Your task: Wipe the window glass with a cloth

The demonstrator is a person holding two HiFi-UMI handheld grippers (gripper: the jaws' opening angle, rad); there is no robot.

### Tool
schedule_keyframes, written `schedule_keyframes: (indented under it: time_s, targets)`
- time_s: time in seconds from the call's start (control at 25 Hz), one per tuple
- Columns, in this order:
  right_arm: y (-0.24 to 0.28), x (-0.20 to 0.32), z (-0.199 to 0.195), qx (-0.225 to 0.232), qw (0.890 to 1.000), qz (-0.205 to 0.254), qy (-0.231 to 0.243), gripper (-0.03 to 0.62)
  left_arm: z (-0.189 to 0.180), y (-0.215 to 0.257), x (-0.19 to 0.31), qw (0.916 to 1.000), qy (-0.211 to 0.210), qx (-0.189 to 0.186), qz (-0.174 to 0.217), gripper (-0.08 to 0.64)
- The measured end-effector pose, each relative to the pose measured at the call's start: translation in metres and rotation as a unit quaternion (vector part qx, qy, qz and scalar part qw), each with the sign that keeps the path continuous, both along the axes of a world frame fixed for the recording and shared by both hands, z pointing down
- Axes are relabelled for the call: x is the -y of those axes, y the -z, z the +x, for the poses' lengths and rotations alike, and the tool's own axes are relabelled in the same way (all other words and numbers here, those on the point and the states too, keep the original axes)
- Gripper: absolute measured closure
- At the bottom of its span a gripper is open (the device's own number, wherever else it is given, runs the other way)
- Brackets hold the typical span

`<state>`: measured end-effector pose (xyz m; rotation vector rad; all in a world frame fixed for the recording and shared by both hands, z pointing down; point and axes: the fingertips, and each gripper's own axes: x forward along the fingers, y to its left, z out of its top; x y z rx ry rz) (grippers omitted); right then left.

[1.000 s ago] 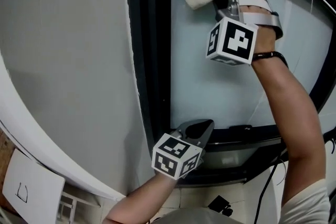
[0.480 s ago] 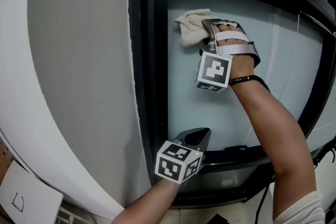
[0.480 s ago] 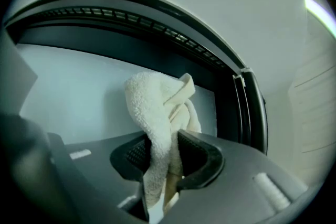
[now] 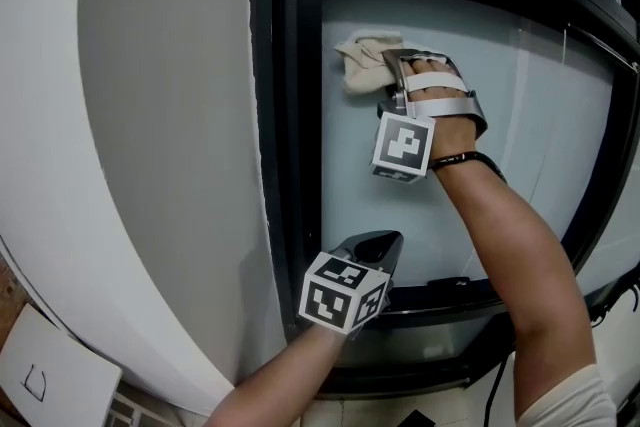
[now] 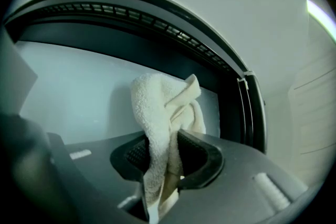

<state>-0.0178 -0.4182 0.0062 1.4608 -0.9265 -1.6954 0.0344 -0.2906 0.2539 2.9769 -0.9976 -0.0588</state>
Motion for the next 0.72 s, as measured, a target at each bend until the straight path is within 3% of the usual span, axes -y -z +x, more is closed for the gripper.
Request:
schedule_keyframes:
  time_s: [0.24, 0.72]
  targets:
    - [-0.009, -0.017, -0.009, -0.022, 1.000, 0.009, -0.020, 0.482, 0.006, -0.012, -0.009, 0.9993, -0.010, 0.029, 0.020, 0.543]
    - [-0.033, -0.015, -0.013, -0.024, 1.000, 0.002, -0.006, 0.482, -0.001, -0.029, 0.004, 0.9997, -0.002, 0.019, -0.014, 0.543]
